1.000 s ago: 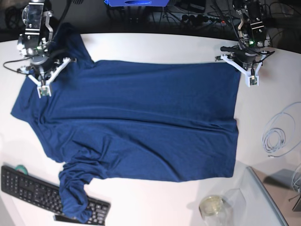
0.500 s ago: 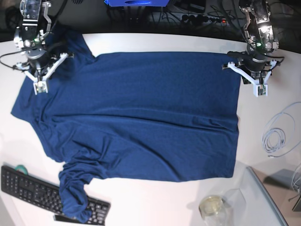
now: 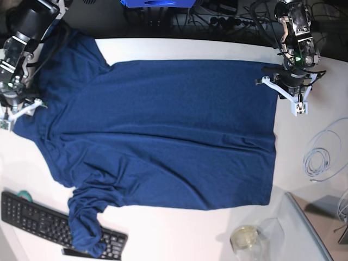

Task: Layout the t-shirt on the table in an organized manner, then fold the t-shirt properly
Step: 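Release the shirt and move the right gripper off the shirt, then reach the right gripper into the shirt middle and smooth a fold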

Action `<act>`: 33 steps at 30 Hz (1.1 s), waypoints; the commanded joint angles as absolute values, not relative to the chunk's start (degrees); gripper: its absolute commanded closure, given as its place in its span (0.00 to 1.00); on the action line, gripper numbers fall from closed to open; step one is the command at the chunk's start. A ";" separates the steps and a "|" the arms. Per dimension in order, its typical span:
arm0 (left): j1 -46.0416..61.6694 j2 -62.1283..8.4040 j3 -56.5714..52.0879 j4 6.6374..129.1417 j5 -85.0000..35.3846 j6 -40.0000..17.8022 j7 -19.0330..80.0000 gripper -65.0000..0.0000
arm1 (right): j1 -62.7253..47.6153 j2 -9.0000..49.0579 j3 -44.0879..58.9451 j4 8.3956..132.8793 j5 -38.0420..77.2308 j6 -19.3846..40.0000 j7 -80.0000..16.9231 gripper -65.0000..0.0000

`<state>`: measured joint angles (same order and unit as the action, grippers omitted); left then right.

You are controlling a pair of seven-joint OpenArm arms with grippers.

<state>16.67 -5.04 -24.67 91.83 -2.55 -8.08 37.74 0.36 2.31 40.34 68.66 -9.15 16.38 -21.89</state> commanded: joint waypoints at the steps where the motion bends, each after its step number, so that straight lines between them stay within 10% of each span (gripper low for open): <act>1: 16.48 -5.49 -24.84 92.70 -2.51 -7.87 36.70 1.00 | 2.15 3.74 40.40 67.91 -9.19 16.22 -20.44 0.56; 6: 16.57 -5.49 -24.84 92.70 -2.51 -7.87 36.79 1.00 | 4.70 5.85 40.92 60.88 -9.19 16.22 -20.35 0.58; 11: 16.57 -5.49 -24.84 92.70 -2.51 -7.87 36.88 1.00 | 3.74 5.85 40.92 62.73 -9.19 16.22 -20.26 1.00; 33: 16.31 -5.93 -24.92 93.23 -1.98 -7.87 36.88 1.00 | -10.86 -7.25 36.88 111.96 -9.19 23.87 -20.70 1.00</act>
